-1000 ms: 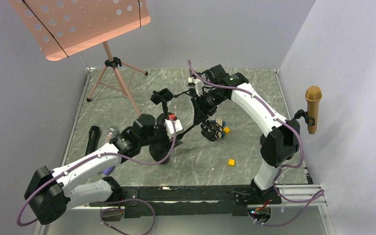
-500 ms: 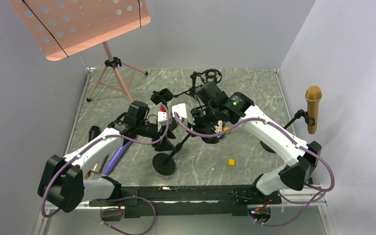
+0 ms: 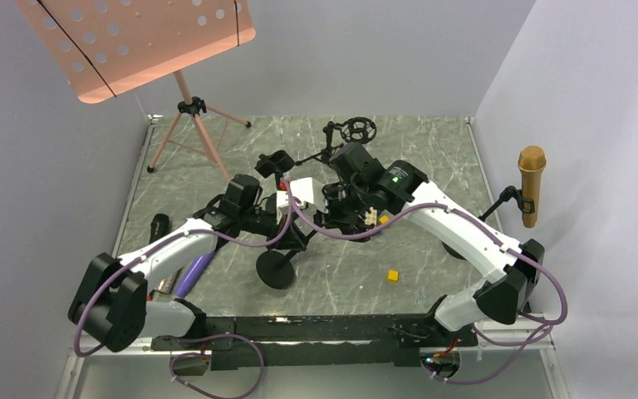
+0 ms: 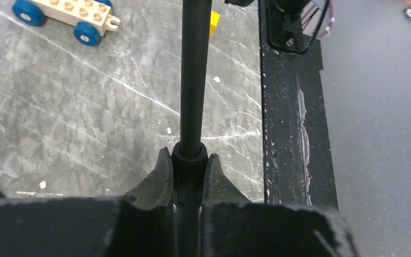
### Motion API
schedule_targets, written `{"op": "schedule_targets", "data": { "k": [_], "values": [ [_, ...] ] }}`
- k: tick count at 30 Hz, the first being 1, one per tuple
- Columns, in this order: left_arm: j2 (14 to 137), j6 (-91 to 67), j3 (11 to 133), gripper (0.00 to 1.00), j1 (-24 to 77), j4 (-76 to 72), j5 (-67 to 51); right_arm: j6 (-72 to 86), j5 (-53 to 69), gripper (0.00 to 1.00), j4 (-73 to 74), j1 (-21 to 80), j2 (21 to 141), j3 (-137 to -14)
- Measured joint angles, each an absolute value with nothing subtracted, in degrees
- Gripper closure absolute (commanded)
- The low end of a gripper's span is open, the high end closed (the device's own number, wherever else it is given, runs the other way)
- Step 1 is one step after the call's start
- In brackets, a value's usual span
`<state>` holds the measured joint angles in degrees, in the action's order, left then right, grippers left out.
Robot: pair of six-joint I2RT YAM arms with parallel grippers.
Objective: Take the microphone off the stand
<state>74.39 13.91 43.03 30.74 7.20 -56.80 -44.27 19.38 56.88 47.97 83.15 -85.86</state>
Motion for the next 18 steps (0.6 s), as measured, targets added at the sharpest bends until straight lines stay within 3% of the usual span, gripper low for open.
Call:
{"op": "schedule_targets", "data": {
  "k": [3,7,12,16,18],
  "values": [
    [69.8,12.12,40.4,1.0,33.28,3.97,-48.75,-37.82,20.34,1.0,57.6,46.26,84.84,-88.38],
    [61.34,11.46,35.9,1.0,42.02,-2.76,-23.24,-23.33,26.76,1.0,61.19,39.0,92.07,-97.34],
    [62.41,15.94,34.48,1.0,51.88,-8.16,-1.89,-8.99,34.22,1.0,63.29,30.81,96.18,-96.95],
    [63.57,16.1,33.95,0.6,52.62,-7.77,-0.38,-6.59,34.81,1.0,63.33,30.26,97.58,-95.55],
    [63.59,15.33,34.0,0.46,52.12,-6.55,-1.76,-6.52,34.83,1.0,63.22,30.55,97.67,-95.07]
  ]
}}
